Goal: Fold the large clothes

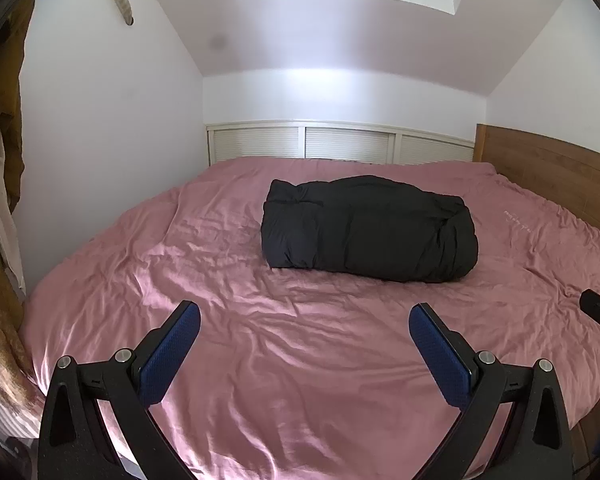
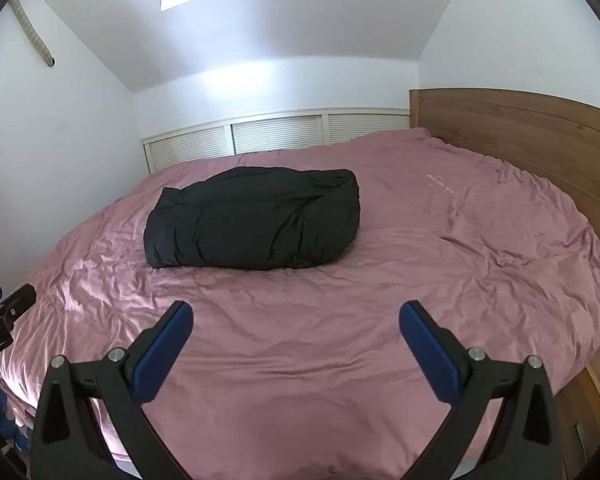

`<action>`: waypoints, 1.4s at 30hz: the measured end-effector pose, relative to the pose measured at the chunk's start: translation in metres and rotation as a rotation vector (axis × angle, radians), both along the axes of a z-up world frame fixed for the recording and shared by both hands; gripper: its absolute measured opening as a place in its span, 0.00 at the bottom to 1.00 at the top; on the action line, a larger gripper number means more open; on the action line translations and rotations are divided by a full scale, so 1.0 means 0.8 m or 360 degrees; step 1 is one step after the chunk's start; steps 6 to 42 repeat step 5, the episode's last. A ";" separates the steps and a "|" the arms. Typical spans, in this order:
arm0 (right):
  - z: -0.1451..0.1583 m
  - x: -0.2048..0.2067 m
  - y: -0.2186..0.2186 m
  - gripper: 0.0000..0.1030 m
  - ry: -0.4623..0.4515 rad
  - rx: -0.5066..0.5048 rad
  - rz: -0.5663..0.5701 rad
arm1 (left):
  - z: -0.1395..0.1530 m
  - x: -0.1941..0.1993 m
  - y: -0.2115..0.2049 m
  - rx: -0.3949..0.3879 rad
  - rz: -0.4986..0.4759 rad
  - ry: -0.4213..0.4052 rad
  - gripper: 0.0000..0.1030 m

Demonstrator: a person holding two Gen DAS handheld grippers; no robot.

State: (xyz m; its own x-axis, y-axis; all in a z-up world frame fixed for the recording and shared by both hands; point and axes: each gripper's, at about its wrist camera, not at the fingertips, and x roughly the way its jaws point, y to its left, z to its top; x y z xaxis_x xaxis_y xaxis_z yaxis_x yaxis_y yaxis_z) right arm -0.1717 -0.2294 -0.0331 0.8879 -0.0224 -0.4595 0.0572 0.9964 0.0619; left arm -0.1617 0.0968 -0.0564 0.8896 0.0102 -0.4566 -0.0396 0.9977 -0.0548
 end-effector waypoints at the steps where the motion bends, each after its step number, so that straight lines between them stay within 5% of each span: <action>1: 0.000 0.000 -0.001 1.00 0.0000 0.0000 -0.0004 | 0.000 0.003 0.003 0.0000 -0.0002 0.0002 0.99; 42: 0.000 -0.001 -0.006 1.00 -0.0001 0.0003 -0.0016 | -0.001 0.003 0.005 0.0006 0.0004 0.0002 0.99</action>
